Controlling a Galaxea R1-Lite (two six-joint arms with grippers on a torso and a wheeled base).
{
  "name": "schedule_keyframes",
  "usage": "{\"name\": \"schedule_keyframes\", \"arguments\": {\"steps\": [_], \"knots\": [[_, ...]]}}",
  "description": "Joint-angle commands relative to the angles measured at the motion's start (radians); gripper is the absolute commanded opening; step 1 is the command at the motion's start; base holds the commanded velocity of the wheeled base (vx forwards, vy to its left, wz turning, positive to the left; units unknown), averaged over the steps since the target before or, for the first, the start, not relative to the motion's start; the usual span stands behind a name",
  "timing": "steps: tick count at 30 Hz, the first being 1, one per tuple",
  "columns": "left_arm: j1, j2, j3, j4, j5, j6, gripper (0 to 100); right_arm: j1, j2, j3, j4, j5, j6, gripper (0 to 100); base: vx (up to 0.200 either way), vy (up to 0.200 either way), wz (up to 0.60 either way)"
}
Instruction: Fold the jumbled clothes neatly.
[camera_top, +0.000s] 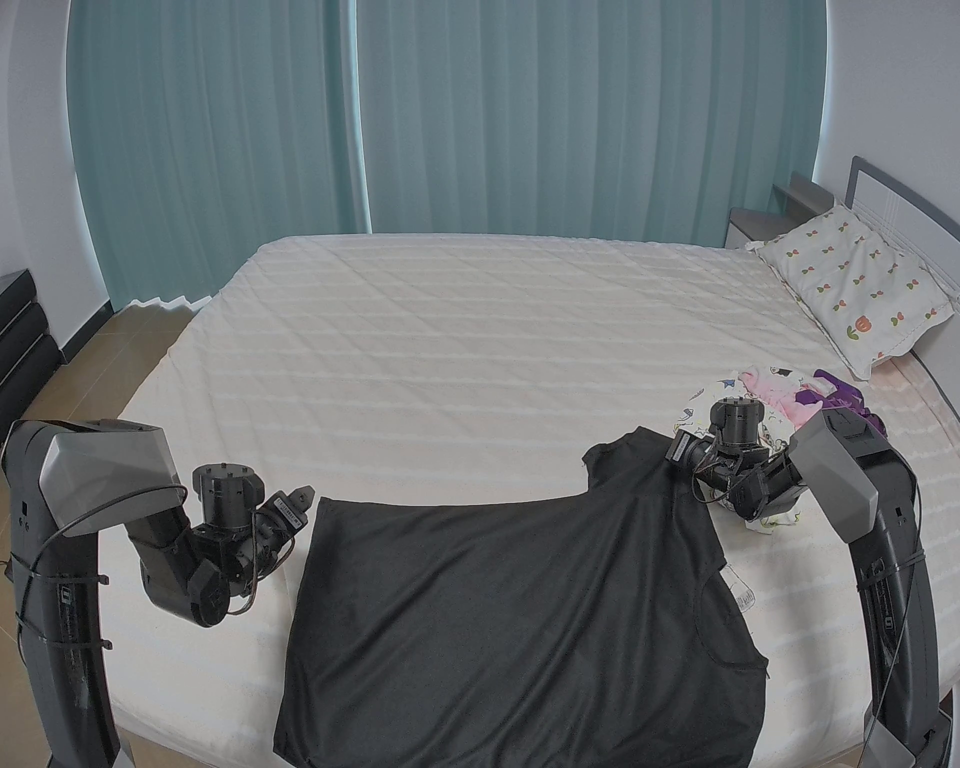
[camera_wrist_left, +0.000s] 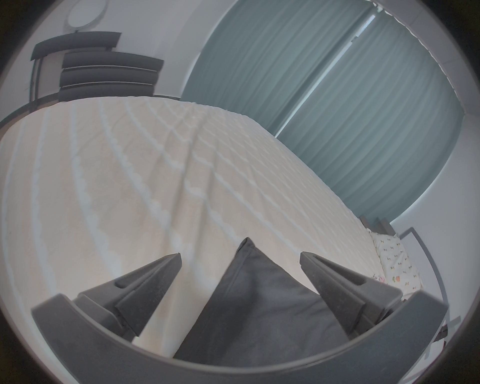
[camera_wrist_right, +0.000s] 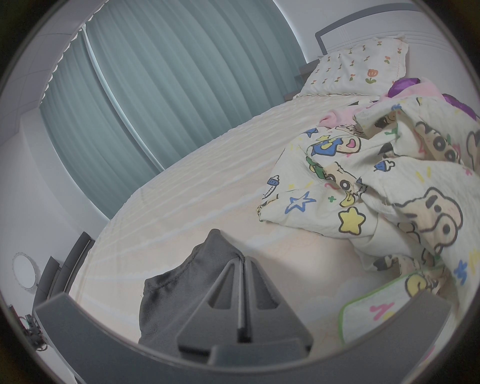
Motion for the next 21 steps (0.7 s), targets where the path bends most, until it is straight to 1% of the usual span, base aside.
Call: {"name": "schedule_keyframes", "arguments": {"steps": [1, 3, 4, 6, 8, 10, 14, 21], "knots": [[-0.004, 0.052, -0.226, 0.196, -0.065, 0.047, 100, 0.011, -0.003, 0.020, 0.000, -0.010, 0.003, 0, 0.000, 0.000, 0.00], [-0.007, 0.073, -0.307, 0.287, -0.098, 0.049, 100, 0.011, -0.003, 0.028, -0.002, -0.012, 0.003, 0, 0.000, 0.000, 0.00], [-0.007, 0.085, -0.339, 0.306, -0.105, 0.050, 100, 0.011, -0.004, 0.034, -0.002, -0.010, 0.003, 0, 0.000, 0.000, 0.00], [-0.007, 0.122, -0.390, 0.319, -0.116, 0.064, 100, 0.009, -0.010, 0.051, -0.007, -0.010, 0.004, 0, 0.000, 0.000, 0.00], [-0.002, 0.158, -0.425, 0.323, -0.118, 0.107, 100, 0.006, -0.012, 0.067, -0.026, -0.010, 0.003, 0, 0.000, 0.000, 0.00], [-0.001, 0.187, -0.450, 0.325, -0.119, 0.145, 100, 0.005, -0.017, 0.077, -0.051, -0.010, 0.001, 0, 0.000, 0.000, 0.00], [-0.005, 0.219, -0.474, 0.333, -0.118, 0.182, 100, 0.005, -0.024, 0.088, -0.054, -0.010, 0.001, 0, 0.000, 0.000, 0.00], [-0.007, 0.236, -0.516, 0.376, -0.119, 0.194, 100, 0.006, -0.024, 0.088, -0.056, -0.010, 0.001, 0, 0.000, 0.000, 0.00]]}}
